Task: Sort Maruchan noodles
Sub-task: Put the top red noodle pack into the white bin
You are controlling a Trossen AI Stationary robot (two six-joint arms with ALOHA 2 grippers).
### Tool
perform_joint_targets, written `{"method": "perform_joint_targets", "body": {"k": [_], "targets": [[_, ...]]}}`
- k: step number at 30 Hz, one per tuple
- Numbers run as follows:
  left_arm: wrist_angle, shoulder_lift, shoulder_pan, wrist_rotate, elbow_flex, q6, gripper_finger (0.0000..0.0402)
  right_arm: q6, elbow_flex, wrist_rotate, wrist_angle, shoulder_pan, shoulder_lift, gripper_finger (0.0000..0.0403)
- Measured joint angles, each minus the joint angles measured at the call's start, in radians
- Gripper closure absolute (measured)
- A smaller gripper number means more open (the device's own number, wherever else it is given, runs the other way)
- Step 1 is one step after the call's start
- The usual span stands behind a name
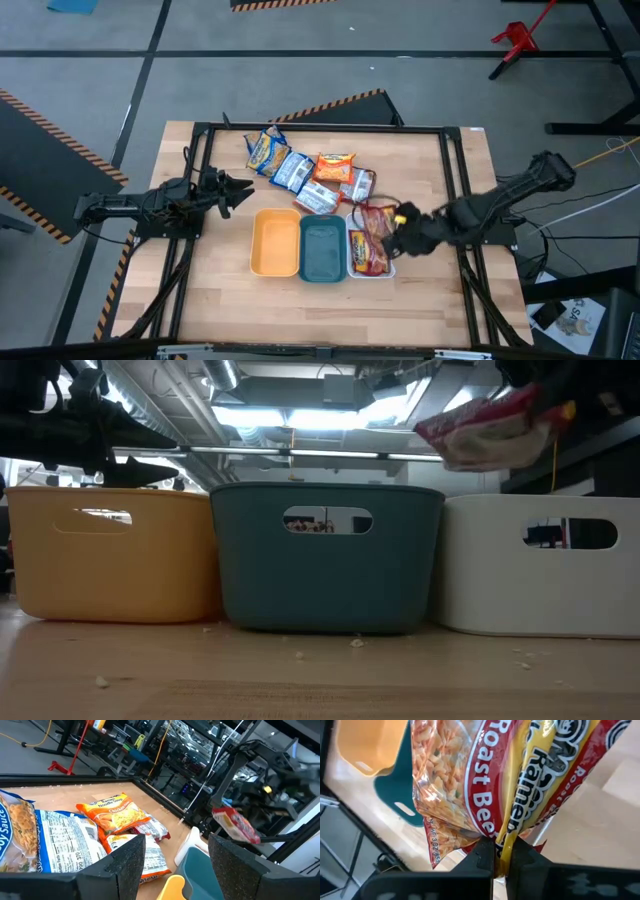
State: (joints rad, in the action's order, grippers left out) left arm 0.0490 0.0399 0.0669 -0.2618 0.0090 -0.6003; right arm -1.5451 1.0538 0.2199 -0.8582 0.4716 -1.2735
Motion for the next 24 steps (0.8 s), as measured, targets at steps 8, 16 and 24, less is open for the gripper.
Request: {"method": "perform_joint_targets", "body": {"k": [8, 16, 24], "targets": [[0.000, 0.000, 0.000, -0.001, 0.000, -0.002, 0.0189, -0.129, 0.000, 0.006, 0.092, 0.081, -0.174, 0.0403], [0.000, 0.000, 0.000, -0.002, 0.000, -0.001, 0.0189, -0.205, 0.000, 0.019, 0.127, 0.091, -0.259, 0.0394], [0.000, 0.000, 0.000, -0.002, 0.000, 0.000, 0.0189, -0.201, 0.000, 0.040, 0.129, 0.091, -0.264, 0.0312]]}}
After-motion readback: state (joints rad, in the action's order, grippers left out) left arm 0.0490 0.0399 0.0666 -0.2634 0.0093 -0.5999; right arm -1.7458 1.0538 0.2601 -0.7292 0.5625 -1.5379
